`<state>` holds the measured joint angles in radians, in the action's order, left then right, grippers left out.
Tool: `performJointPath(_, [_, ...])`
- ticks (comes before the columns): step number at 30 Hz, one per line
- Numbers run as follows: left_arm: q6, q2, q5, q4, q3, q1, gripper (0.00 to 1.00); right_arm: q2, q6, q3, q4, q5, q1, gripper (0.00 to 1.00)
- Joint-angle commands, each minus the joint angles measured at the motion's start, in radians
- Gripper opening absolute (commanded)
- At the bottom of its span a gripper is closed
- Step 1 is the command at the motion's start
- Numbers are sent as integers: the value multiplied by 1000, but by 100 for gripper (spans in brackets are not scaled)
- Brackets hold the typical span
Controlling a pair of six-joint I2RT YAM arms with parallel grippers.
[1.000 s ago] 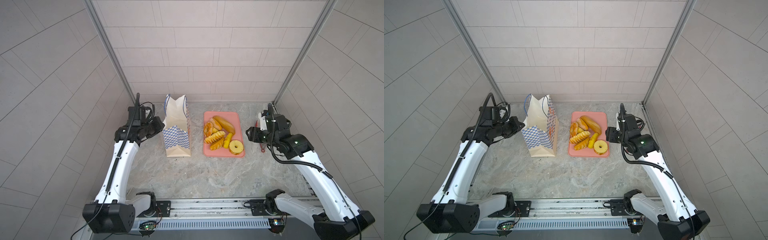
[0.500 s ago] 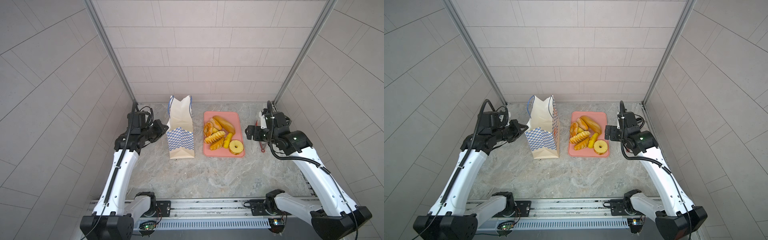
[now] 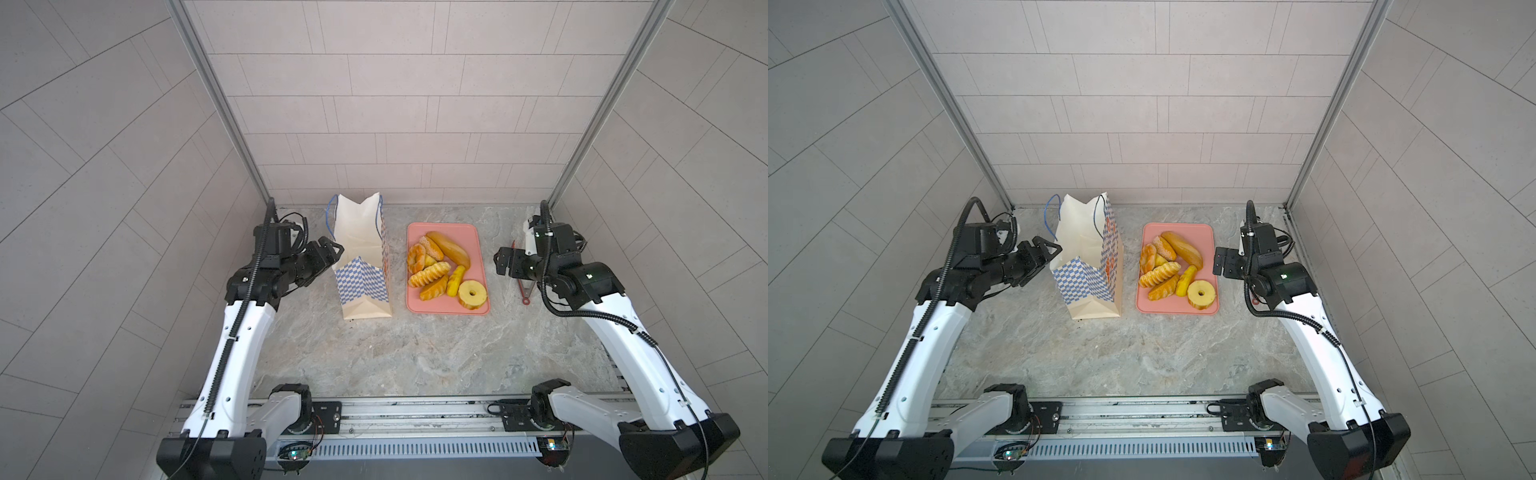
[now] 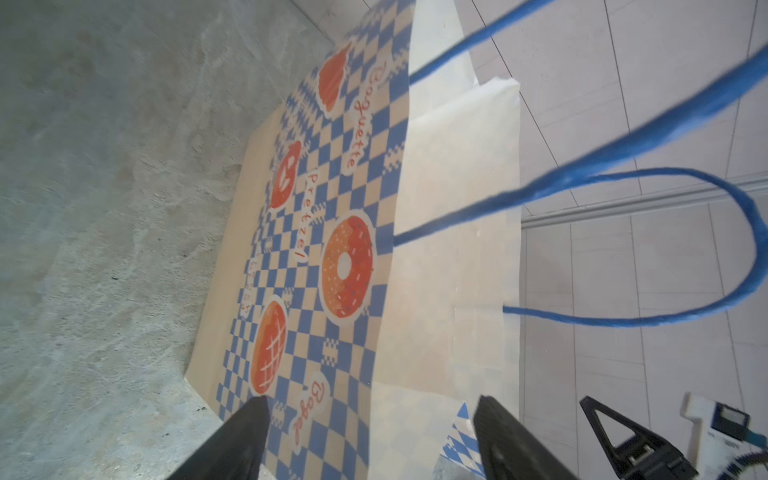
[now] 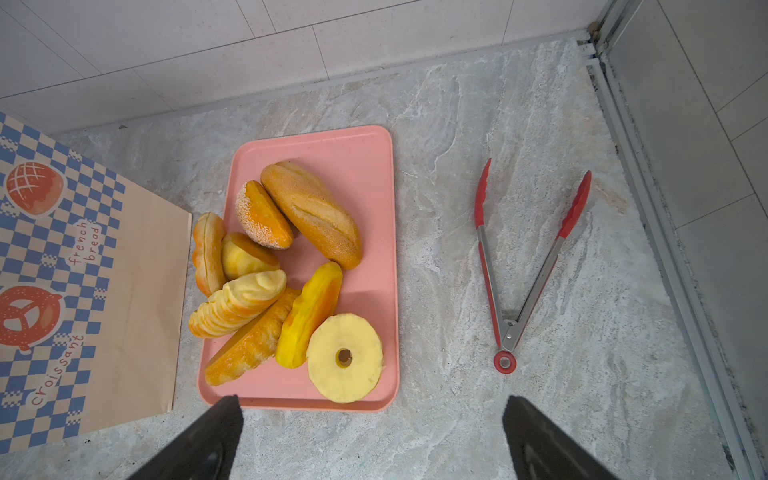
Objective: Place the fake bread into the paper bag
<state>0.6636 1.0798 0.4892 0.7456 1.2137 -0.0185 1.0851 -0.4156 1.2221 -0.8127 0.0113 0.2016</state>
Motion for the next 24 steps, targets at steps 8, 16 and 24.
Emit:
performJointPath(8, [-216, 93, -156, 111, 171, -3, 87, 130, -231, 167, -212, -257, -46, 99])
performJointPath(16, [-260, 150, -157, 102, 252, -4, 87, 162, -105, 156, -200, -220, -137, 100])
performJointPath(24, [-289, 171, -120, 81, 260, -10, 88, 192, -23, 2, -49, -14, -243, 89])
